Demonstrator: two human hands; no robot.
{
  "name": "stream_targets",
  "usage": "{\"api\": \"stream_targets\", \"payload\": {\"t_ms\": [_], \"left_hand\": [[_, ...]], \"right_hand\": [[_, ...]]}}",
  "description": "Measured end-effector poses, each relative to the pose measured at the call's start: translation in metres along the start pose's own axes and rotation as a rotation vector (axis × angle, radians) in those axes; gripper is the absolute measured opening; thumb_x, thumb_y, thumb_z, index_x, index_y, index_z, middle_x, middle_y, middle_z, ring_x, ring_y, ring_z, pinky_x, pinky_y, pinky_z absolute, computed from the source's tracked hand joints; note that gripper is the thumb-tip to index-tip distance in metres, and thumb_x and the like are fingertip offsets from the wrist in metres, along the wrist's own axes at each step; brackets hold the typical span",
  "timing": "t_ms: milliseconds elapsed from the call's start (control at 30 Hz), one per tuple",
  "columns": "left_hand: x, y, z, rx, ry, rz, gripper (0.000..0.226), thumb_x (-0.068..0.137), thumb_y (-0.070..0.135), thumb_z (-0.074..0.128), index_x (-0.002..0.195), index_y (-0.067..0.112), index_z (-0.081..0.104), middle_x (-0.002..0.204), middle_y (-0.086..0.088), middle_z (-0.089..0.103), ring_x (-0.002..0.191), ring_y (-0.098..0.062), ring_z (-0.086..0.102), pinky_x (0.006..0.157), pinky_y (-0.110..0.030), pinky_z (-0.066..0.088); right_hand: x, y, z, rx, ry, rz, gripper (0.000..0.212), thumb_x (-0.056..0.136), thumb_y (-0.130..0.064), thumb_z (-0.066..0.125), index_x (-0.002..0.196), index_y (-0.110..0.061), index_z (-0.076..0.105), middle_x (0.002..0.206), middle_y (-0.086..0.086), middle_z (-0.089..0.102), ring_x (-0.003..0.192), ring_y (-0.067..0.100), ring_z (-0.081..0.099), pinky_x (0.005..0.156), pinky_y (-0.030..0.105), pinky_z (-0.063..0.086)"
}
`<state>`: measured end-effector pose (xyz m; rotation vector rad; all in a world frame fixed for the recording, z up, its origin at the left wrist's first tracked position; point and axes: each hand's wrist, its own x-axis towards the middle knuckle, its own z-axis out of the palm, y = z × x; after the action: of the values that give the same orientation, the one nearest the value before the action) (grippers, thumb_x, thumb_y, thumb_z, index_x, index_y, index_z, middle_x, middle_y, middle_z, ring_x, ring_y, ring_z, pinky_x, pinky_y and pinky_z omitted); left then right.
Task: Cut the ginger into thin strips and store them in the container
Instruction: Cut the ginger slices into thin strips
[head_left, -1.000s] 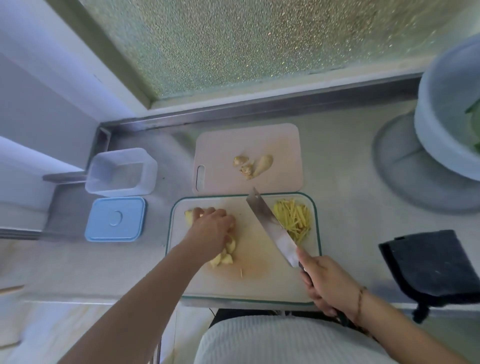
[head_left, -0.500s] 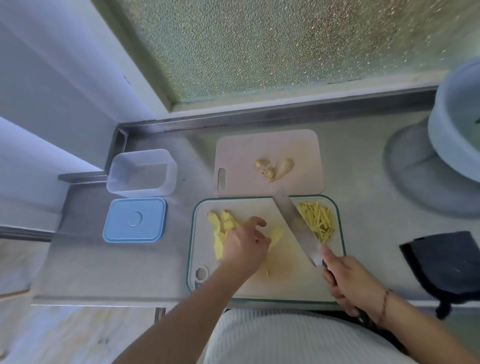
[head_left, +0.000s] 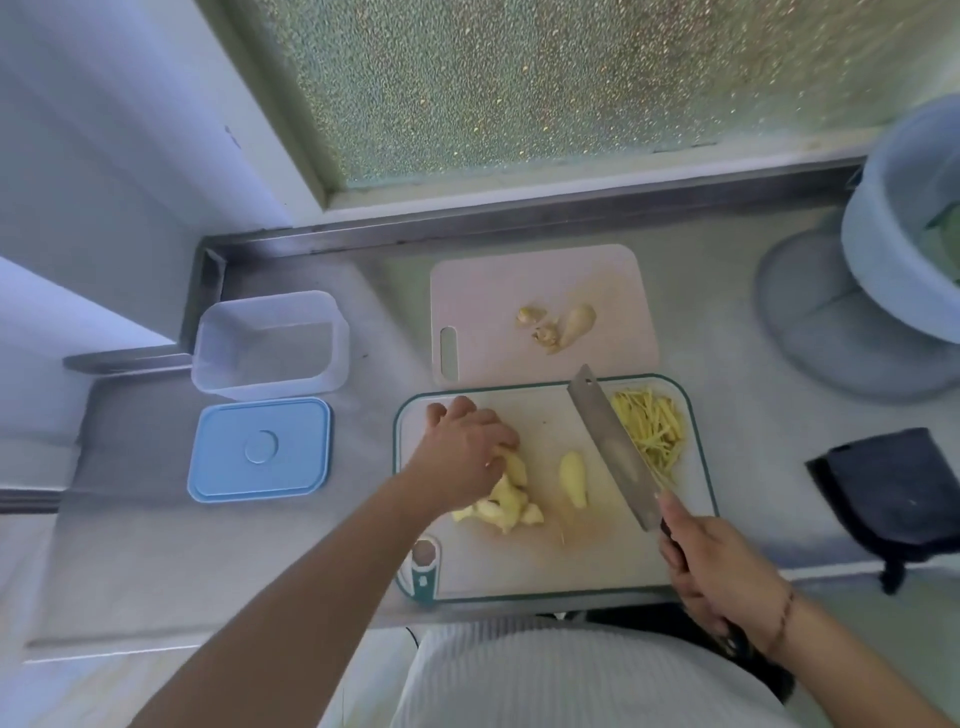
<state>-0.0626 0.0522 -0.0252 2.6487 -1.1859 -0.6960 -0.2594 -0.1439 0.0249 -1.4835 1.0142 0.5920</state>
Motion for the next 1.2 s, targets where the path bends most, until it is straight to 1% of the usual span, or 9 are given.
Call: {"api": "stream_targets", "payload": {"t_ms": [233,367,433,500,600,733,833,967,1200], "left_hand": [[0.016,0.01,-0.019,0.085,-0.092,-0.004,0.018,0.097,0.034,0.06,0.112,0.033,0.07,0.102,0.015,0.057,0.114,-0.018,0.041,0.095,-0.035,0.025],[0.011,0.035,-0.017,-0.447,0.241,-0.282,0.004,0.092,0.02,0.069,0.094,0.021,0.071,0.081,0.011,0.062,0.08,-0.012,0.058,0.074,-0.018,0.042],[0.007,0.052,-0.009,-0.708,0.253,-0.429,0.011,0.088,0.015,0.073,0.094,0.022,0.067,0.077,0.009,0.067,0.073,-0.009,0.063,0.065,-0.011,0.045],[0.002,0.067,0.006,-0.838,0.171,-0.505,0.019,0.088,0.014,0.074,0.1,0.024,0.065,0.074,0.006,0.071,0.072,-0.01,0.067,0.062,-0.018,0.05],[-0.002,0.079,0.027,-0.819,0.116,-0.542,0.026,0.092,0.01,0.068,0.114,0.023,0.063,0.08,0.003,0.072,0.071,-0.008,0.065,0.054,-0.017,0.047],[-0.002,0.087,0.036,-0.537,0.133,-0.443,0.037,0.096,0.016,0.063,0.132,0.02,0.057,0.094,-0.003,0.071,0.089,-0.024,0.067,0.076,-0.036,0.057],[-0.005,0.091,0.037,-0.43,0.12,-0.43,0.041,0.099,0.024,0.06,0.139,0.021,0.051,0.103,-0.004,0.072,0.094,-0.028,0.067,0.081,-0.043,0.058],[-0.006,0.093,0.041,-0.511,0.175,-0.433,0.038,0.097,0.017,0.063,0.135,0.017,0.058,0.103,-0.001,0.072,0.094,-0.024,0.068,0.083,-0.039,0.057],[-0.003,0.097,0.056,-0.454,0.25,-0.35,0.024,0.095,0.015,0.065,0.117,0.006,0.064,0.097,-0.01,0.069,0.087,-0.032,0.065,0.077,-0.044,0.055]], "right_hand": [[0.003,-0.003,-0.011,-0.039,-0.047,-0.055,0.058,0.087,-0.068,0.036,0.058,-0.018,0.032,0.046,0.001,0.025,0.036,0.013,0.019,0.038,0.019,0.021],[0.007,-0.002,-0.023,-0.061,-0.097,-0.078,0.058,0.086,-0.069,0.035,0.057,-0.018,0.033,0.046,0.001,0.026,0.037,0.013,0.019,0.038,0.019,0.021],[0.01,0.0,-0.027,-0.081,-0.107,-0.083,0.058,0.085,-0.069,0.035,0.057,-0.019,0.032,0.046,0.001,0.026,0.036,0.013,0.02,0.038,0.02,0.021],[0.013,0.003,-0.03,-0.104,-0.111,-0.086,0.06,0.085,-0.07,0.035,0.055,-0.019,0.032,0.045,0.001,0.026,0.035,0.014,0.02,0.038,0.02,0.022],[0.016,0.008,-0.032,-0.125,-0.134,-0.095,0.061,0.086,-0.07,0.034,0.053,-0.019,0.032,0.045,0.002,0.027,0.034,0.014,0.021,0.038,0.02,0.023],[0.017,0.012,-0.033,-0.151,-0.143,-0.104,0.06,0.087,-0.068,0.033,0.053,-0.019,0.031,0.044,0.002,0.026,0.033,0.014,0.022,0.039,0.021,0.023],[0.016,0.013,-0.033,-0.179,-0.139,-0.116,0.06,0.088,-0.067,0.032,0.052,-0.019,0.031,0.044,0.002,0.027,0.032,0.014,0.023,0.038,0.02,0.024],[0.014,0.018,-0.03,-0.269,-0.088,-0.155,0.062,0.085,-0.069,0.027,0.054,-0.015,0.032,0.042,0.0,0.029,0.031,0.011,0.027,0.037,0.021,0.025],[0.018,0.027,-0.006,-0.405,-0.03,-0.266,0.066,0.078,-0.073,0.02,0.055,-0.014,0.039,0.046,-0.001,0.042,0.044,0.011,0.043,0.057,0.036,0.046]]}}
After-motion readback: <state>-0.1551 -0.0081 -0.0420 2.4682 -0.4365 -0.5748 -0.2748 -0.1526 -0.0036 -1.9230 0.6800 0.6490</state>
